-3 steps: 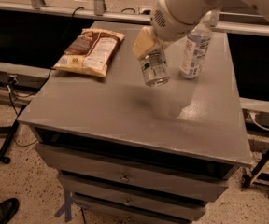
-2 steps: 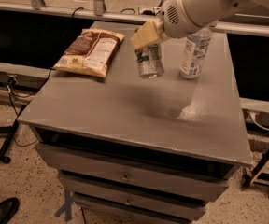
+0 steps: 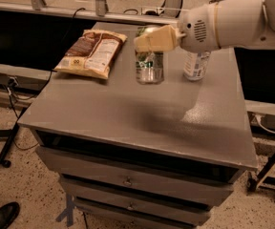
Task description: Place 7up can upright
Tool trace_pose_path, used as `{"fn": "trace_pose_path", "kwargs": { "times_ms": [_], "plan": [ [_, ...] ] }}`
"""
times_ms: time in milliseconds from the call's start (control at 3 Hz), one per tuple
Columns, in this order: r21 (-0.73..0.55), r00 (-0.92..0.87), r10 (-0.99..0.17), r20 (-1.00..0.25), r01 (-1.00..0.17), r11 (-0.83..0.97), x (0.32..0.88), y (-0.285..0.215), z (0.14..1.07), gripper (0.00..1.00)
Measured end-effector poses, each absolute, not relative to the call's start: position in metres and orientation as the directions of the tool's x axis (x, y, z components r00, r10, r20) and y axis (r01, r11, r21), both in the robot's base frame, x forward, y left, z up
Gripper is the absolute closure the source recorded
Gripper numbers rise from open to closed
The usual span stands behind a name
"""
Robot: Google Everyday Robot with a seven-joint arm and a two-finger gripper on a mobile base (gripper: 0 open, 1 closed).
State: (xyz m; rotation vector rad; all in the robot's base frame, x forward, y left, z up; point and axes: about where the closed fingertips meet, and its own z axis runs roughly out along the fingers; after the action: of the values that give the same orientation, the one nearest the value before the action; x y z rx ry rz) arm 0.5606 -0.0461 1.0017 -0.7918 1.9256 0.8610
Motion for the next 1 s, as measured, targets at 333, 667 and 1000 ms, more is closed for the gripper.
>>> {"fn": "trace_pose_path", "kwargs": {
  "times_ms": [333, 667, 1000],
  "plan": [
    [0.167, -0.325, -0.223, -0.919, -0.833, 0.528, 0.543, -0.045, 1.018, 1.0],
    [0.157, -0.276, -0.175, -0.945, -0.854, 0.495, 0.55, -0.037, 1.007, 1.0],
    [0.089, -0.164, -0.132, -0.978, -0.89, 0.448, 0.561, -0.026, 0.994, 1.0]
  ]
}}
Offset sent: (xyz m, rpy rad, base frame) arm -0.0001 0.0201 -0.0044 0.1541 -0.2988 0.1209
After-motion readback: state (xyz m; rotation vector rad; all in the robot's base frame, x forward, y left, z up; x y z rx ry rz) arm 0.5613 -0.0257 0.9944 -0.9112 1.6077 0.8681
